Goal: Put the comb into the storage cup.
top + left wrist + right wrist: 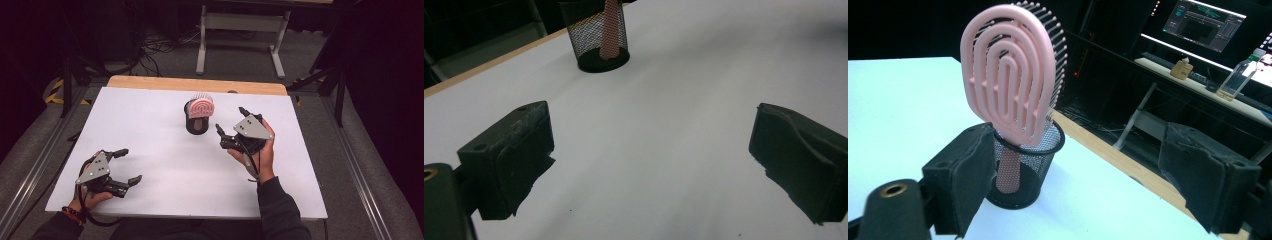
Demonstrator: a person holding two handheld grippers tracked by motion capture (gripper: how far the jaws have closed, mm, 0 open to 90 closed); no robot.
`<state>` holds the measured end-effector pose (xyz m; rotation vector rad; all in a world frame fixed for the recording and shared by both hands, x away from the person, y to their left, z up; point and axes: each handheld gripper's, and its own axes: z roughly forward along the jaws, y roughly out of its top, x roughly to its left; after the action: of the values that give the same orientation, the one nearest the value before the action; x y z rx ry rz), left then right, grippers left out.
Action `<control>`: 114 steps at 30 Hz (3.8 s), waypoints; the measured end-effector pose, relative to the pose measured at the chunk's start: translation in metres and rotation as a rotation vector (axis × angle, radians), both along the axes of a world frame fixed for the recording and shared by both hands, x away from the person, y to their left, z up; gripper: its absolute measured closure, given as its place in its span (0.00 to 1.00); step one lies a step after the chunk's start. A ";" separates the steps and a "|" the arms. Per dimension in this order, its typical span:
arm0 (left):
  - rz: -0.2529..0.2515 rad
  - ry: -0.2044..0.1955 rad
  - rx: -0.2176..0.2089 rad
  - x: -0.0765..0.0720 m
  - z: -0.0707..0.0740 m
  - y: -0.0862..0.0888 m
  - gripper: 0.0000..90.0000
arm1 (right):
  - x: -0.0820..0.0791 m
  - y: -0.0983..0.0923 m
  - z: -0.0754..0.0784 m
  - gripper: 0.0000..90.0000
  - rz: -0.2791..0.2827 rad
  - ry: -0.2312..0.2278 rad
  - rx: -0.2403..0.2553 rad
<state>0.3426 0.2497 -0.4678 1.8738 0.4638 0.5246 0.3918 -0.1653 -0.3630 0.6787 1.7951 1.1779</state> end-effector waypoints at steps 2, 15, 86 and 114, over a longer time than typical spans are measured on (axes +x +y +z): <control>0.002 -0.001 -0.001 0.000 0.000 -0.001 0.05 | -0.002 -0.003 -0.004 0.17 0.000 0.005 0.007; -0.002 0.000 0.001 0.000 -0.001 0.000 0.05 | -0.015 -0.012 -0.012 0.16 0.015 -0.005 -0.020; 0.018 -0.005 0.007 -0.002 0.000 -0.001 0.06 | -0.064 -0.056 -0.059 0.11 0.021 0.013 -0.136; 0.021 -0.008 0.028 0.003 -0.002 -0.004 0.06 | -0.075 -0.107 -0.095 0.03 -0.080 0.111 -0.080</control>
<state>0.3451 0.2455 -0.4698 1.8947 0.4731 0.5546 0.3169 -0.2727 -0.4580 0.7750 1.8783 1.0275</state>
